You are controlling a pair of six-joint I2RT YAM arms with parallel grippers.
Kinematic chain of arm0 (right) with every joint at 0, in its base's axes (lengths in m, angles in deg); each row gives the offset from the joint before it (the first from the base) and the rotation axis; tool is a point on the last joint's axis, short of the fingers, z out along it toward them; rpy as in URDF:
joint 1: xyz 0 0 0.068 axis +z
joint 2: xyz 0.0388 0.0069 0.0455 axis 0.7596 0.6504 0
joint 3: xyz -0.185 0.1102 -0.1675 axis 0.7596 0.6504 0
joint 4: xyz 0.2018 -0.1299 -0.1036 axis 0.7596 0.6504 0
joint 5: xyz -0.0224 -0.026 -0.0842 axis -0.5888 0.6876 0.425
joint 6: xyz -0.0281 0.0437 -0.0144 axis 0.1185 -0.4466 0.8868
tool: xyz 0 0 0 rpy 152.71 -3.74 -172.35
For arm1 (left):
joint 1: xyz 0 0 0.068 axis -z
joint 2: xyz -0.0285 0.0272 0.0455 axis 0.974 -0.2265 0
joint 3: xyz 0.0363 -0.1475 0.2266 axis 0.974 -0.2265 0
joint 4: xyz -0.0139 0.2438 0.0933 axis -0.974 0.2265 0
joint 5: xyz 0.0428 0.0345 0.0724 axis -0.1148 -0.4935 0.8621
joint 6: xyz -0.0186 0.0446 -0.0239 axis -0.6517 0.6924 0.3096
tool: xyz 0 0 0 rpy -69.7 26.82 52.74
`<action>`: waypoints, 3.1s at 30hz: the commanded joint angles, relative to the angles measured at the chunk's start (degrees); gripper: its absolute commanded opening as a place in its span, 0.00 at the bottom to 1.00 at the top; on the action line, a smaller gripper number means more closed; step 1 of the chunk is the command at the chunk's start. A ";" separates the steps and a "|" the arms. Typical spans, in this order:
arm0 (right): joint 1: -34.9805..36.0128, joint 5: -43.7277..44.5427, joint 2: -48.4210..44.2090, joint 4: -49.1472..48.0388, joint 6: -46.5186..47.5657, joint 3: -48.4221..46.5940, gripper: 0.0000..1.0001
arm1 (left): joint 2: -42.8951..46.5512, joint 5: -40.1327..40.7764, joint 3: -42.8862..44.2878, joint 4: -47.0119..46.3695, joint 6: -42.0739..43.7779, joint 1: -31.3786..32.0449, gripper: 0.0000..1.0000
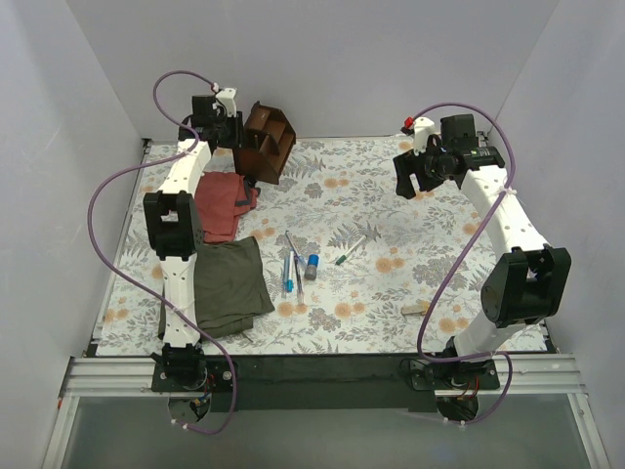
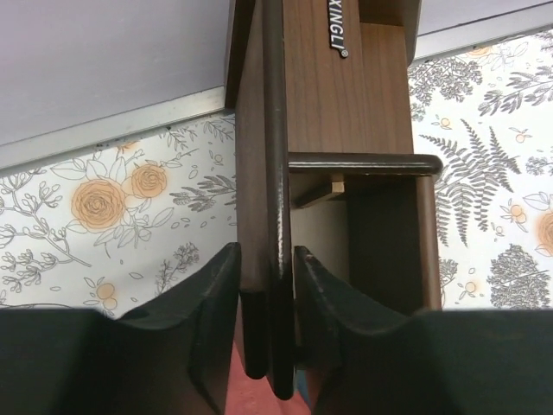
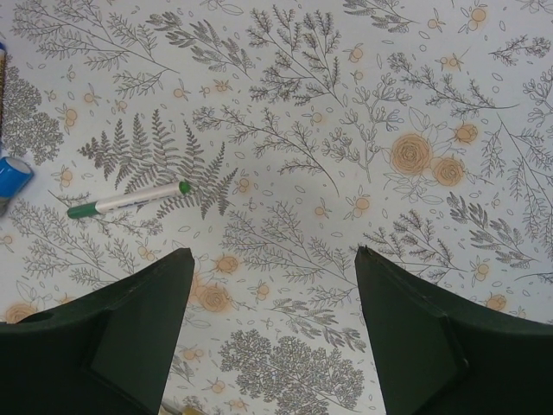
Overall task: Sort the stationery into containers
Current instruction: Move the storage box to the center of the board.
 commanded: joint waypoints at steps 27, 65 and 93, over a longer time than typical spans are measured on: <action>0.08 -3.10 1.17 2.60 8.43 0.06 0.82 | 15.65 -33.76 -14.49 0.79 36.62 2.84 0.02; -0.10 -2.49 -14.65 1.90 9.06 19.14 0.82 | 11.26 -43.08 -12.82 -15.73 47.88 16.99 0.12; -0.63 -12.68 -23.44 -0.30 15.46 22.92 0.91 | 38.21 -11.63 -36.60 -45.77 17.94 17.34 0.68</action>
